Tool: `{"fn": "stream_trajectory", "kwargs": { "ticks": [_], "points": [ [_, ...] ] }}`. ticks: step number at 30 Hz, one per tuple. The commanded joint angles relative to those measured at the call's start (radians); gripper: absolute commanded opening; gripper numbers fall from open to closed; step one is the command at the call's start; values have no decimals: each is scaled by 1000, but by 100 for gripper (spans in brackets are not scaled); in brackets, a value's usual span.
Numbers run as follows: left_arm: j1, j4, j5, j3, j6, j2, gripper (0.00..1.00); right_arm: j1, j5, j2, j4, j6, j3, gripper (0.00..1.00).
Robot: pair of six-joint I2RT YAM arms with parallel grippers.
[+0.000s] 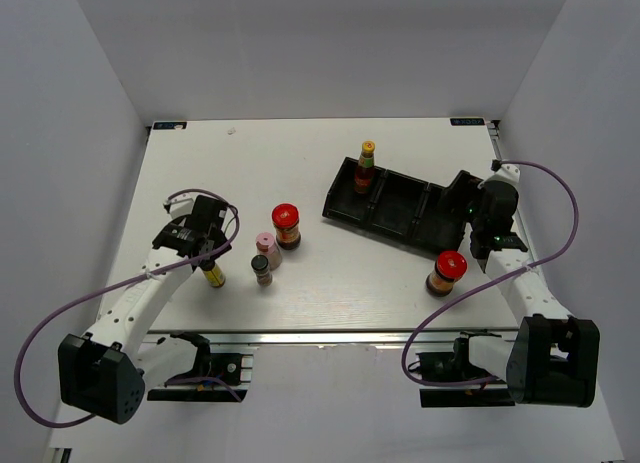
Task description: Organize the condiment bottles
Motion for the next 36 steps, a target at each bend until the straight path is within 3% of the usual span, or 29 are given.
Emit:
{"fn": "stream_trajectory", "kwargs": {
  "ticks": [1, 15, 24, 29, 36],
  "points": [
    [7, -9, 9, 29, 17, -22, 73, 0, 32, -17, 20, 10, 6, 89],
    [7, -132, -28, 96, 16, -60, 58, 0, 92, 23, -42, 27, 38, 89],
    [7, -92, 24, 61, 26, -48, 57, 0, 97, 6, -39, 28, 30, 89],
    [7, -58, 58, 45, 40, -44, 51, 0, 94, 1, -42, 28, 30, 89],
    [7, -58, 74, 45, 45, -36, 32, 0, 98, -8, -37, 30, 24, 89]
  ]
}}
